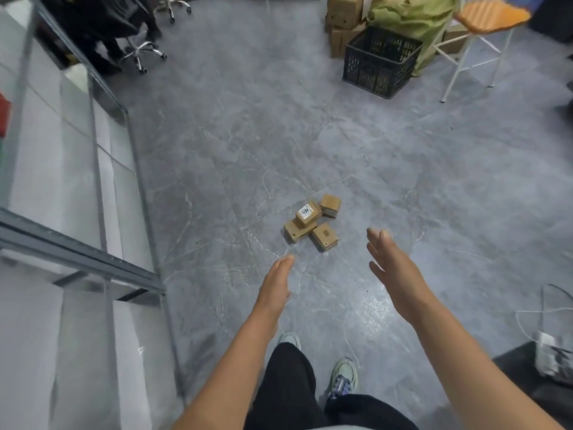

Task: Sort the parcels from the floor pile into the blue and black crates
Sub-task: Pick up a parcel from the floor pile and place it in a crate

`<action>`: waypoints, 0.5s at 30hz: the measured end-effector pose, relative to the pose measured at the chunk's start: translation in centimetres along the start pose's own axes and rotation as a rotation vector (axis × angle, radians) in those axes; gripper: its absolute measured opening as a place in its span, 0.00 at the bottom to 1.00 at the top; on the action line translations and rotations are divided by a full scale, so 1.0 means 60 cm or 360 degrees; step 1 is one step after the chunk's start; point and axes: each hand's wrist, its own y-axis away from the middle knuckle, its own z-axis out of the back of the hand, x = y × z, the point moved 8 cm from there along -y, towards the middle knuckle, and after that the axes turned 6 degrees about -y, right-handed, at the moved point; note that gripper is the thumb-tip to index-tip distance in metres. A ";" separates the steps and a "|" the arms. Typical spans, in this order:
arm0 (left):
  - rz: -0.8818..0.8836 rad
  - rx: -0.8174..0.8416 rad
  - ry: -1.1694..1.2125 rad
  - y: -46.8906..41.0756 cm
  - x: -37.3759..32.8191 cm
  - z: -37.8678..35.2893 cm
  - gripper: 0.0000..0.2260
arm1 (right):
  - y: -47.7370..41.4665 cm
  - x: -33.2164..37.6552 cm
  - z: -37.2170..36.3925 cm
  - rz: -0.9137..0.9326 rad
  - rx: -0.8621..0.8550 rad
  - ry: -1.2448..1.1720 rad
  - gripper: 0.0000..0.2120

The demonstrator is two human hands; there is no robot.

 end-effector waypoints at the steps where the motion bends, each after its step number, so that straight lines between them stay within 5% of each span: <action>1: 0.0010 -0.0003 -0.0008 -0.018 -0.005 -0.002 0.22 | -0.018 0.000 0.002 -0.0017 -0.0003 0.0001 0.36; 15: 0.0320 -0.0022 0.0128 -0.421 -0.060 0.043 0.08 | -0.412 0.011 -0.056 -0.0337 -0.0047 0.0148 0.33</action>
